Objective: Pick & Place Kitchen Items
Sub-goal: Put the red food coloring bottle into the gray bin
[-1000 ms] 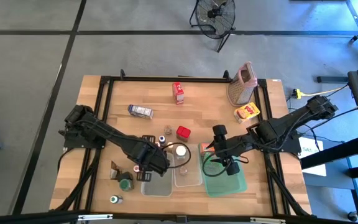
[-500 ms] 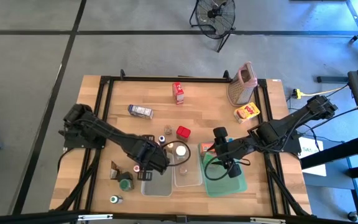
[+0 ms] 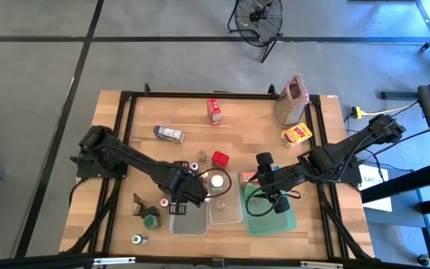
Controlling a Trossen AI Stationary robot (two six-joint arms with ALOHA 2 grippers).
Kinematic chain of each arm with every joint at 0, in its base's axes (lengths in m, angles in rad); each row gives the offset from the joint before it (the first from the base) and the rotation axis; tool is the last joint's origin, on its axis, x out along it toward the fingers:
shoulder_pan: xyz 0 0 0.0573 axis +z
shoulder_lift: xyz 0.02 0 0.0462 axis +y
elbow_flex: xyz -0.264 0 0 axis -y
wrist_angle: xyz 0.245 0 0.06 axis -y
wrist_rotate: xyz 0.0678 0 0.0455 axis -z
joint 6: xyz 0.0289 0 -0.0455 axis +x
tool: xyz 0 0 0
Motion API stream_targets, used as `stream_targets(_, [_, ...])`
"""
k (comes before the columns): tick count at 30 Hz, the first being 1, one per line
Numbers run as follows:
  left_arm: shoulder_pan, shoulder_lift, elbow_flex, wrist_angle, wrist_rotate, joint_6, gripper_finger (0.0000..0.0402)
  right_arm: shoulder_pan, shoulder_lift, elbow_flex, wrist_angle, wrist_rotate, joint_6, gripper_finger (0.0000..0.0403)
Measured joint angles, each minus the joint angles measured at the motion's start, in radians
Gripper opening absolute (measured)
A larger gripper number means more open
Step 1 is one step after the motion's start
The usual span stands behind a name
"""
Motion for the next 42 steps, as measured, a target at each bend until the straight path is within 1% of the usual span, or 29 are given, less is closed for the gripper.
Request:
stream_targets(6, [0.008,0.023,0.000,0.073,0.041,0.036,0.0146,0.000,0.000,0.000,0.000,0.000,0.000,0.0248])
stream_targets(9, [0.008,0.047,0.000,0.072,0.069,0.048,0.0146,0.000,0.000,0.000,0.000,0.000,0.000,0.0248])
stream_targets(23, [0.032,0.064,0.000,0.088,0.056,0.115,0.0146,0.000,0.000,-0.001,0.002,0.000,0.000,0.0248])
stream_targets(33, [0.066,0.071,0.000,0.181,0.055,0.184,0.0150,0.000,0.000,-0.001,0.002,0.000,0.000,0.0248])
stream_targets(42, [0.087,0.132,0.001,0.192,0.107,0.236,0.0150,0.000,0.000,-0.001,-0.002,-0.001,0.000,0.0248])
